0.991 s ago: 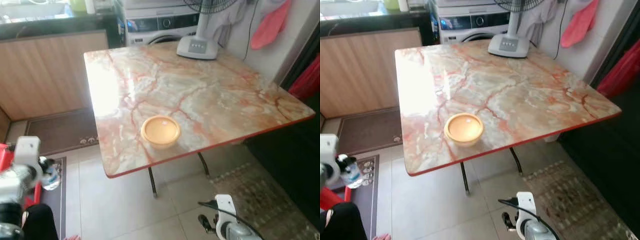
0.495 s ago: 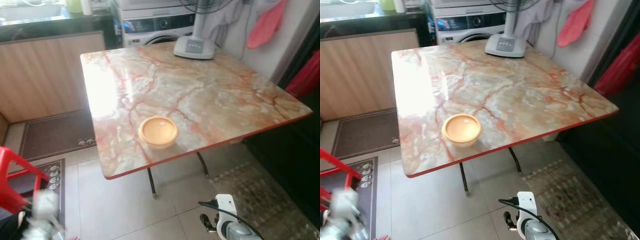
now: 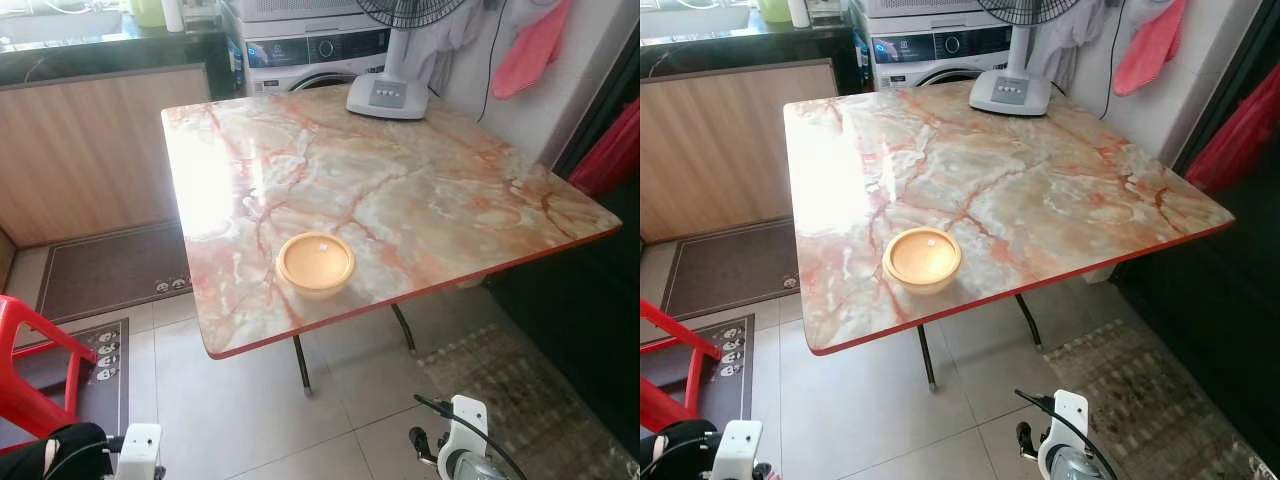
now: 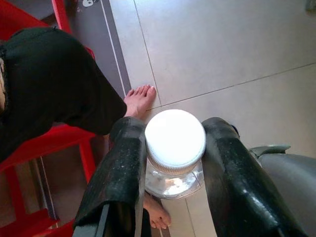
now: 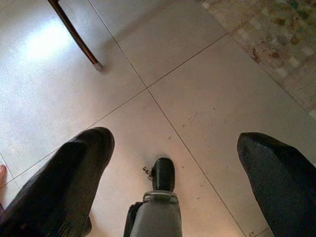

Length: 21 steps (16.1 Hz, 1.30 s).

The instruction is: Restocking fridge

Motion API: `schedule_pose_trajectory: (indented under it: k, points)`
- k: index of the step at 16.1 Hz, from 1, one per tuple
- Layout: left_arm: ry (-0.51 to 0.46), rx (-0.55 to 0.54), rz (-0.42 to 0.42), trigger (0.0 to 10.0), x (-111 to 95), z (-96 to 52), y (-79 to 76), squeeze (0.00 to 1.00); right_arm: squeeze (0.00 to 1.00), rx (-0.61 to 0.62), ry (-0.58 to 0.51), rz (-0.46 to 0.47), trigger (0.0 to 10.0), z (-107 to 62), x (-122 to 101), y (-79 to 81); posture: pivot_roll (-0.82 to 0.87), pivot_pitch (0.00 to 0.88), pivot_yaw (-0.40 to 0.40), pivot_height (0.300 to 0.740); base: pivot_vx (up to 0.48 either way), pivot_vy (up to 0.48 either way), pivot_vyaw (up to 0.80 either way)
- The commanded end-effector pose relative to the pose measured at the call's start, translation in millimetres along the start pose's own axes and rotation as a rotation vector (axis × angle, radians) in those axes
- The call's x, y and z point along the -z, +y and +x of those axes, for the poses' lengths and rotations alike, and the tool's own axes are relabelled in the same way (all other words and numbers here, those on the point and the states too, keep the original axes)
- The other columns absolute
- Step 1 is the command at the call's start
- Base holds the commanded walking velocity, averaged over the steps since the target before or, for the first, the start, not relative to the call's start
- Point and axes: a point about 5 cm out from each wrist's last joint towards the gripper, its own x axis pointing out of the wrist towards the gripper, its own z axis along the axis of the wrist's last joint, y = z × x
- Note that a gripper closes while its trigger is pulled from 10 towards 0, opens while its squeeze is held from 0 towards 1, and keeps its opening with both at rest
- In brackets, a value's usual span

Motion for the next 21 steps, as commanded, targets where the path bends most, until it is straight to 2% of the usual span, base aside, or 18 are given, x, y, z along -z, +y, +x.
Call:
schedule_pose_trajectory:
  k: [1, 4, 6, 8, 12, 13, 14, 15, 16, 17, 19, 20, 21]
  points:
    - [0.016, -0.021, 0.026, 10.0, 6, -1.2, 1.6, 0.0, 0.0, 0.004, 0.014, 0.01, 10.0, -0.1, 2, -0.4, 0.14, 0.0, -0.046, 0.74, 0.0, 0.0, 0.0]
    - [0.022, -0.033, 0.028, 10.0, 8, -1.5, 2.3, 0.0, 0.0, 0.004, 0.026, -0.004, 10.0, -0.1, 4, -0.3, 0.14, 0.0, -0.04, 0.74, 0.0, 0.0, 0.0]
    - [0.023, -0.038, 0.022, 10.0, 9, -1.7, 2.0, 0.0, 0.0, -0.001, 0.04, -0.045, 10.0, -0.2, 5, -0.7, 0.14, 0.0, -0.037, 0.74, 0.0, 0.0, 0.0]
    - [0.023, -0.036, 0.02, 10.0, 9, -1.7, 0.7, 0.0, 0.0, -0.005, 0.038, -0.021, 10.0, -0.2, 6, 0.7, 0.14, 0.0, -0.027, 0.74, 0.0, 0.0, 0.0]
    - [0.03, -0.03, 0.015, 10.0, 8, -1.3, -6.1, 0.0, 0.0, -0.028, 0.037, -0.051, 10.0, 0.1, 3, 2.6, 0.14, 0.0, -0.031, 0.74, 0.0, 0.0, 0.0]
    - [0.032, -0.032, 0.01, 10.0, 8, -1.3, -6.1, 0.0, 0.0, -0.033, 0.038, -0.128, 10.0, 0.1, 1, 1.9, 0.15, 0.0, -0.033, 0.74, 0.0, 0.0, 0.0]
    - [0.033, -0.032, 0.01, 10.0, 8, -1.3, -6.1, 0.0, 0.0, -0.034, 0.037, -0.163, 10.0, 0.1, -1, 1.6, 0.15, 0.0, -0.033, 0.74, 0.0, 0.0, 0.0]
    - [0.035, -0.035, -0.004, 10.0, 9, -1.6, -4.8, 0.0, 0.0, -0.04, 0.037, -0.383, 10.0, 0.0, -8, 0.1, 0.15, 0.0, -0.04, 0.74, 0.0, 0.0, 0.0]
    - [0.038, -0.037, -0.005, 10.0, 11, -1.8, -3.6, 0.0, 0.0, -0.05, 0.039, -0.524, 10.0, 0.0, -12, 0.2, 0.15, 0.0, -0.04, 0.74, 0.0, 0.0, 0.0]
    - [0.044, -0.038, -0.005, 10.0, 13, -2.2, -2.6, 0.0, 0.0, -0.063, 0.04, -0.5, 10.0, 0.0, -11, 0.9, 0.15, 0.0, -0.041, 0.74, 0.0, 0.0, 0.0]
    - [0.058, -0.037, -0.003, 10.0, 17, -3.3, -1.0, 0.0, 0.0, -0.072, 0.038, -0.547, 10.0, 0.0, -13, 1.7, 0.14, 0.0, -0.042, 0.74, 0.0, 0.0, 0.0]
    - [0.058, -0.034, 0.0, 10.0, 18, -3.6, -1.3, 0.0, 0.0, -0.087, 0.008, -0.606, 10.0, 0.0, -17, 3.6, 0.14, 0.0, -0.042, 0.74, 0.0, 0.0, 0.0]
    - [0.055, -0.035, -0.003, 10.0, 18, -3.6, -1.0, 0.0, 0.0, -0.095, -0.046, -0.581, 10.0, -0.3, -20, 5.8, 0.15, 0.0, -0.044, 0.74, 0.0, 0.0, 0.0]
